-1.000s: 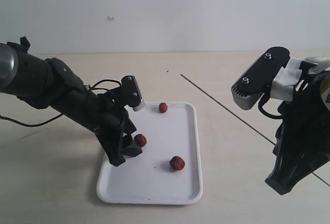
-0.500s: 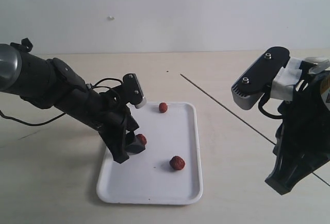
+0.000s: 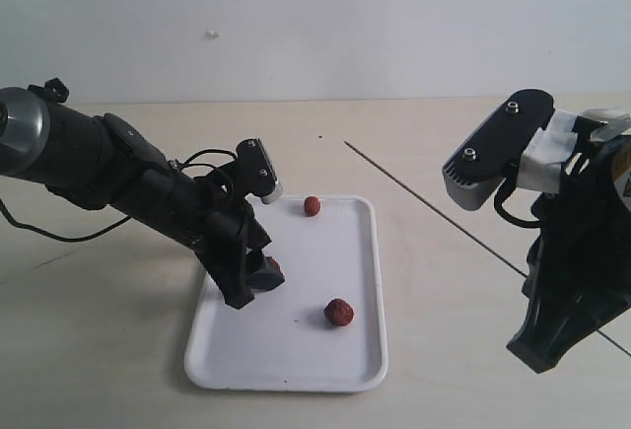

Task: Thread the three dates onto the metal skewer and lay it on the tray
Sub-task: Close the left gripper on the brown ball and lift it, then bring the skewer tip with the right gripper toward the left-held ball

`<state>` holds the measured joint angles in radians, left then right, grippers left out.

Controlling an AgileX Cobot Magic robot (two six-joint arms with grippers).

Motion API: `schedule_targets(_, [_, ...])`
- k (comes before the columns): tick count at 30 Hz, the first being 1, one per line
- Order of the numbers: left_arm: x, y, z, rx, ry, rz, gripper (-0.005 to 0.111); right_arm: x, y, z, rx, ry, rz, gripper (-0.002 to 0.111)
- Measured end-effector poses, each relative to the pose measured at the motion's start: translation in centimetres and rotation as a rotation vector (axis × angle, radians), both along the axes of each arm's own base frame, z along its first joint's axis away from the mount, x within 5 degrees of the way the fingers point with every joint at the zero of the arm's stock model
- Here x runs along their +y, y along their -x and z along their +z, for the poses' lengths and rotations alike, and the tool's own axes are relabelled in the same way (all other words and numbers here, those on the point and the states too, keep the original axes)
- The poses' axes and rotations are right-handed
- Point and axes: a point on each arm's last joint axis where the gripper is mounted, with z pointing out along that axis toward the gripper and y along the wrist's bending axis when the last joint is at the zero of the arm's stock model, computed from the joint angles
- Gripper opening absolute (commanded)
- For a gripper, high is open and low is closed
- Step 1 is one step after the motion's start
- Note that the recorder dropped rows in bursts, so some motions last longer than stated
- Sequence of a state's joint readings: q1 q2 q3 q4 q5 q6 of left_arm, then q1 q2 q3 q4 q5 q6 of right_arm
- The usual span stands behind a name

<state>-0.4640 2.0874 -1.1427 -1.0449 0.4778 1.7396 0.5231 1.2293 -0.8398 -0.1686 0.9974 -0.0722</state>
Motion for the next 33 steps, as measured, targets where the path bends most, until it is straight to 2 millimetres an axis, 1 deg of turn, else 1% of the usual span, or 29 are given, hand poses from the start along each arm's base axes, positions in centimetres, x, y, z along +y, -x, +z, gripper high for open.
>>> schedule_targets(3, [0.0,0.0,0.0,0.000,0.000,-0.002,0.038,0.0,0.0,0.0,0.000,0.000,0.000,0.000])
schedule_targets(6, [-0.1,0.1,-0.1,0.001,-0.001,-0.008,0.032,0.0,0.0,0.0,0.000,0.000,0.000,0.000])
schedule_targets(18, [-0.1,0.1,0.1,-0.015,-0.013,-0.027,0.032,0.0,-0.1,0.0,-0.013,0.004,0.005,0.000])
schedule_targets(21, [0.1,0.1,0.7,-0.052,-0.035,-0.065,0.032,-0.3,-0.1,0.0,-0.006,0.039,-0.001,0.000])
schedule_targets(22, [0.2,0.1,1.6,-0.082,-0.043,-0.087,0.032,-0.7,0.0,0.0,0.000,0.078,-0.014,0.000])
schedule_targets(24, [0.3,0.1,2.5,-0.115,-0.050,-0.108,0.032,-1.1,0.0,0.0,0.004,0.113,-0.029,0.000])
schedule_targets(28, [0.4,0.2,3.8,-0.173,-0.066,-0.154,0.032,-1.5,0.3,0.0,0.026,0.155,-0.044,0.000])
schedule_targets(33, [0.5,0.3,5.5,-0.263,-0.077,-0.242,0.032,-1.5,0.3,-0.1,0.048,0.185,0.006,0.000])
